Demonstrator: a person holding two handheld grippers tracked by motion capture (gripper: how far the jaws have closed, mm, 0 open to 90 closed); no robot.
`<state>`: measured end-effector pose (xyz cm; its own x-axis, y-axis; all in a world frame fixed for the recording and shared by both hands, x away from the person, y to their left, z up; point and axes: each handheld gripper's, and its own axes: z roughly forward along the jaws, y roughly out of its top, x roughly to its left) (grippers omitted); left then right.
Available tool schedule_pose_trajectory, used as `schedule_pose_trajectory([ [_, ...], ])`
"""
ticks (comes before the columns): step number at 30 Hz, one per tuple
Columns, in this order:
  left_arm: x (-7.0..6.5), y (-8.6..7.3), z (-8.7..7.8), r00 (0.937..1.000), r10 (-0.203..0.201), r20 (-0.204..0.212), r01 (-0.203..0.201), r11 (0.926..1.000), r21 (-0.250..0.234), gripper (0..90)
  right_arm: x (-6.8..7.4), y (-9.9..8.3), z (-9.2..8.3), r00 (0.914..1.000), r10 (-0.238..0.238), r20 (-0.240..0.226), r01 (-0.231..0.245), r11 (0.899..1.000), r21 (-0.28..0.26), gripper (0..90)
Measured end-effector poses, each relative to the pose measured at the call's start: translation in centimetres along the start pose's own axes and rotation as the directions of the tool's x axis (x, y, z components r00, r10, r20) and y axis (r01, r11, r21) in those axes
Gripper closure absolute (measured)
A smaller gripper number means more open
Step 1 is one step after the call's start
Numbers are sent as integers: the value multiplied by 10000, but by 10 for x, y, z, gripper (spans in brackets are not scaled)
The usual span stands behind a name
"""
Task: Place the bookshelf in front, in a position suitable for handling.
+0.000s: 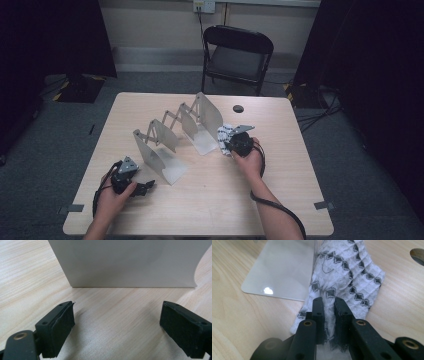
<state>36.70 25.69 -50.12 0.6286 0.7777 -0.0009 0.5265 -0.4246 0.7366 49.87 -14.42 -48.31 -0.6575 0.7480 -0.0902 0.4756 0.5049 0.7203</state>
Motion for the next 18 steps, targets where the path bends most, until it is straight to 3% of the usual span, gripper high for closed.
schedule_pose_trajectory([
  [8, 0, 0, 0, 10000, -9, 7, 9, 10000, -1, 123, 1, -2, -4, 9998, 163, 121, -163, 9999, -3, 805],
  [18, 0, 0, 0, 10000, -20, -11, 20, 10000, -6, 123, -7, 2, -24, 9989, 439, 190, -434, 9986, -287, 805],
])
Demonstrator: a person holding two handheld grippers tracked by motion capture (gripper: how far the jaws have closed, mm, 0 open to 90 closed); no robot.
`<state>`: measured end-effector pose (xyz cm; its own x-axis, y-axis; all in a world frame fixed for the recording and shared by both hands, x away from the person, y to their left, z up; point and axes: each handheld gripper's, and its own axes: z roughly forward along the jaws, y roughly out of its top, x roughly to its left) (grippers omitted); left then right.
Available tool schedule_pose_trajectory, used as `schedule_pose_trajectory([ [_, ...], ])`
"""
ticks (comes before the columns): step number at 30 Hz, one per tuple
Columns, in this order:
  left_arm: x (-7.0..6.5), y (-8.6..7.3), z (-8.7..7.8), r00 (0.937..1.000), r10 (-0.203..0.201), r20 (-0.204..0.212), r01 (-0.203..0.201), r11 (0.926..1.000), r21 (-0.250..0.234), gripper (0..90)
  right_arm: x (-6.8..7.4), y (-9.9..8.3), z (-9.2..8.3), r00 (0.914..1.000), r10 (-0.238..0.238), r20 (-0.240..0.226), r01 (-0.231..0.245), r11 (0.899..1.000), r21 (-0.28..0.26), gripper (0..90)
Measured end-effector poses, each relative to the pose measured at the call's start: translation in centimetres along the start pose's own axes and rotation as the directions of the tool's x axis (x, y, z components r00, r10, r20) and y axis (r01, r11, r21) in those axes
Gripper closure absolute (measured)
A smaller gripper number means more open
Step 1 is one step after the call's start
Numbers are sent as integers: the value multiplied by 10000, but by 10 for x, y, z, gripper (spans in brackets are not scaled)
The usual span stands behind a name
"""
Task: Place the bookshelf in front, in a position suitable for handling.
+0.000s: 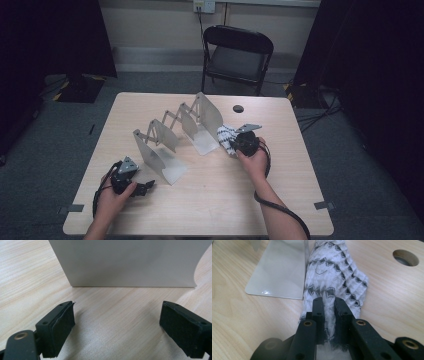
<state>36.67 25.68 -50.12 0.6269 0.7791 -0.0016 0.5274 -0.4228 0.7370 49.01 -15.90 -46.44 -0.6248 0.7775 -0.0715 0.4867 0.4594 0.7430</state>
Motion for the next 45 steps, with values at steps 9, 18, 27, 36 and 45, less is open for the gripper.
schedule_pose_trajectory([
  [9, 0, 0, 0, 10000, -9, -20, 9, 10000, 8, 124, -10, 22, -31, 9994, -63, 337, 81, 9986, -528, 807],
  [18, 0, 0, 0, 10000, -44, -15, 44, 10000, -17, 124, -18, 55, -56, 9969, -278, 731, 351, 9943, -1008, 807],
  [27, 0, 0, 0, 10000, -14, -17, 14, 10000, 7, 124, -12, 93, -68, 9937, -690, 885, 819, 9852, -1507, 808],
  [36, 0, 0, 0, 10000, 2, 15, -2, 10000, 5, 121, -3, 103, -63, 9939, -909, 629, 997, 9827, -1559, 808],
  [45, 0, 0, 0, 10000, 7, 20, -7, 10000, 5, 120, 2, 88, -53, 9947, -908, 479, 966, 9860, -1362, 809],
])
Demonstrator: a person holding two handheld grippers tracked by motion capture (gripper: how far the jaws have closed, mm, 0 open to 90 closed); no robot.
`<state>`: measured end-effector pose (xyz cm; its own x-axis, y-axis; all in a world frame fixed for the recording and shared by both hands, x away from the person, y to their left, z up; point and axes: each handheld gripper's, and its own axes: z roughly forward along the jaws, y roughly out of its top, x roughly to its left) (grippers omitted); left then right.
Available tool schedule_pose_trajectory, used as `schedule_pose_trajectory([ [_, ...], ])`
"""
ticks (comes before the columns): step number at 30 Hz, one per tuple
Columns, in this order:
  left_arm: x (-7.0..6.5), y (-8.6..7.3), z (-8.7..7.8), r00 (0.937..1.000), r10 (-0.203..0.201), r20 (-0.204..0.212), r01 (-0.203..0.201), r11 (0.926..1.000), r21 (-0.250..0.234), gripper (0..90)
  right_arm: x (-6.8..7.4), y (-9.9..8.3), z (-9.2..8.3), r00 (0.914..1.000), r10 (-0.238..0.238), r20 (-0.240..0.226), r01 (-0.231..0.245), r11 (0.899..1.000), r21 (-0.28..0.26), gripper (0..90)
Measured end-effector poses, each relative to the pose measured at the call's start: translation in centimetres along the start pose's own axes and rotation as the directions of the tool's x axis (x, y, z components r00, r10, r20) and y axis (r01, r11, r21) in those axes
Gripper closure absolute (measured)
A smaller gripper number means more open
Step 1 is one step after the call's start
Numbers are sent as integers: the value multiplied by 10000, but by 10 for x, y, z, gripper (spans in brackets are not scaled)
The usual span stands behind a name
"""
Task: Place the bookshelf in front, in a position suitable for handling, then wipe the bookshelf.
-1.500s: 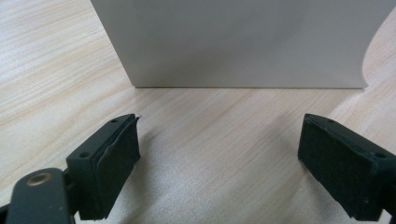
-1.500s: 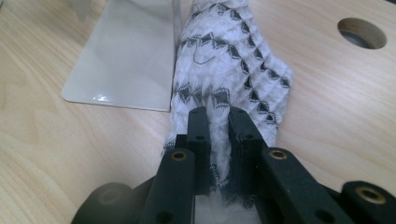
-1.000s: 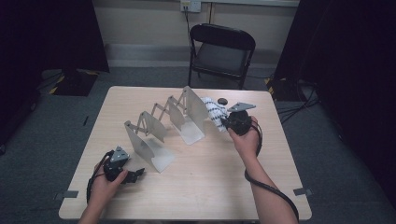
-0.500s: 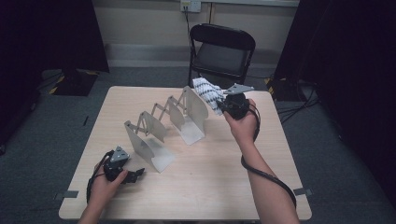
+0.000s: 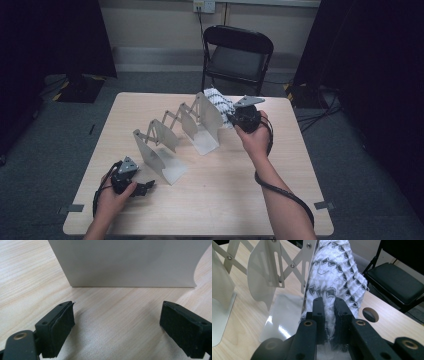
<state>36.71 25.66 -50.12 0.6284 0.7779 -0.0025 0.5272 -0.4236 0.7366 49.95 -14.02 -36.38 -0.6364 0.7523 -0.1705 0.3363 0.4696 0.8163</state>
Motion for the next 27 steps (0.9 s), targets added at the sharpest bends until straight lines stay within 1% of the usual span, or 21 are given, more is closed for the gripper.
schedule_pose_trajectory([
  [4, 0, 0, 0, 10000, 4, 1, -4, 10000, 2, 120, 4, -7, 4, 10000, -11, -55, 12, 9999, 132, 808],
  [7, 0, 0, 0, 10000, 5, -2, -5, 10000, -1, 120, 6, -17, 8, 9998, 125, -134, -122, 9997, 229, 808],
  [10, 0, 0, 0, 10000, 2, -1, -2, 10000, -1, 120, 6, -23, 11, 9995, 234, -212, -227, 9991, 346, 808],
  [15, 0, 0, 0, 10000, 7, 2, -7, 10000, 3, 120, 7, -30, 13, 9997, 141, -203, -132, 9988, 467, 808],
  [19, 0, 0, 0, 10000, 6, -1, -6, 10000, 0, 120, 9, -42, 19, 9993, 286, -258, -270, 9977, 625, 808],
  [23, 0, 0, 0, 10000, 6, 0, -6, 10000, 3, 120, 9, -51, 20, 9991, 317, -274, -296, 9970, 718, 808],
  [24, 0, 0, 0, 10000, 5, -1, -5, 10000, 0, 120, 9, -53, 20, 9988, 397, -281, -375, 9965, 748, 808],
  [27, 0, 0, 0, 10000, 3, -2, -3, 10000, -1, 120, 10, -59, 22, 9988, 387, -308, -359, 9956, 870, 808],
])
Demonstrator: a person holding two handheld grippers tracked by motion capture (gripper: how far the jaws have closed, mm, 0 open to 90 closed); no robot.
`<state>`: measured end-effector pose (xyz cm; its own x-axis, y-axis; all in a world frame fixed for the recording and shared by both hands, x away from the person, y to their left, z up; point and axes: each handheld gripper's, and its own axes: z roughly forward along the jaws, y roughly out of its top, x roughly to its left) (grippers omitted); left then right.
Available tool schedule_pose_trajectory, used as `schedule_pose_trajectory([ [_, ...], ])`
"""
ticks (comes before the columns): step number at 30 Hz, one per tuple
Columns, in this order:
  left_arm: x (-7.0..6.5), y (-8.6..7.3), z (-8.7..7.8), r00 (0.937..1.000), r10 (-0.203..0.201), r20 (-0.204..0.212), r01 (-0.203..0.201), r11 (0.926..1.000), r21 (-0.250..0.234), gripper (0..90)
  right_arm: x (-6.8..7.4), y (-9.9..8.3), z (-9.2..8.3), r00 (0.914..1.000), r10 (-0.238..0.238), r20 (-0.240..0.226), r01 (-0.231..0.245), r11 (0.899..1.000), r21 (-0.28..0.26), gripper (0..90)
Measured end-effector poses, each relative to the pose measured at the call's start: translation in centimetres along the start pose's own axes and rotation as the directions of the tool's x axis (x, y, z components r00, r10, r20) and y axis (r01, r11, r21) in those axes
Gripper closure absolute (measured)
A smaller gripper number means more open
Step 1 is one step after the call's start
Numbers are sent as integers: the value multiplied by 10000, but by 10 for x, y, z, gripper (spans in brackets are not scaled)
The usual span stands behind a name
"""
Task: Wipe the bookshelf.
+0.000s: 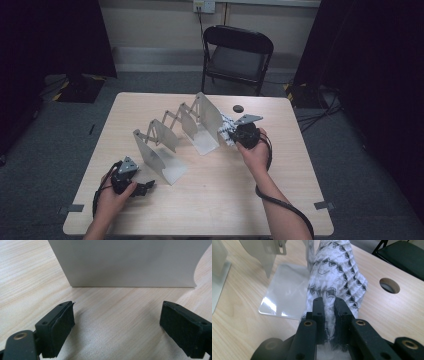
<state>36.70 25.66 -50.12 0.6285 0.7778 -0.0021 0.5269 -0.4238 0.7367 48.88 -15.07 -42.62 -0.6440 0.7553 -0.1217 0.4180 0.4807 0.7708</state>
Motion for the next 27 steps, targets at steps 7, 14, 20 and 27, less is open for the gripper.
schedule_pose_trajectory([
  [7, 0, 0, 0, 10000, 1, 0, -1, 10000, 1, 121, 5, -15, 15, 9998, 104, -159, -99, 9995, 294, 808],
  [14, 0, 0, 0, 10000, -3, 2, 3, 10000, -2, 121, 9, -30, 30, 9994, 140, -324, -119, 9979, 643, 808],
  [20, 0, 0, 0, 10000, 0, -3, 0, 10000, -2, 120, 9, -40, 36, 9992, 76, -394, -39, 9957, 923, 808],
  [27, 0, 0, 0, 10000, -18, -41, 17, 10000, -24, 121, 2, -42, 20, 9991, 402, -142, -390, 9964, 754, 808],
])
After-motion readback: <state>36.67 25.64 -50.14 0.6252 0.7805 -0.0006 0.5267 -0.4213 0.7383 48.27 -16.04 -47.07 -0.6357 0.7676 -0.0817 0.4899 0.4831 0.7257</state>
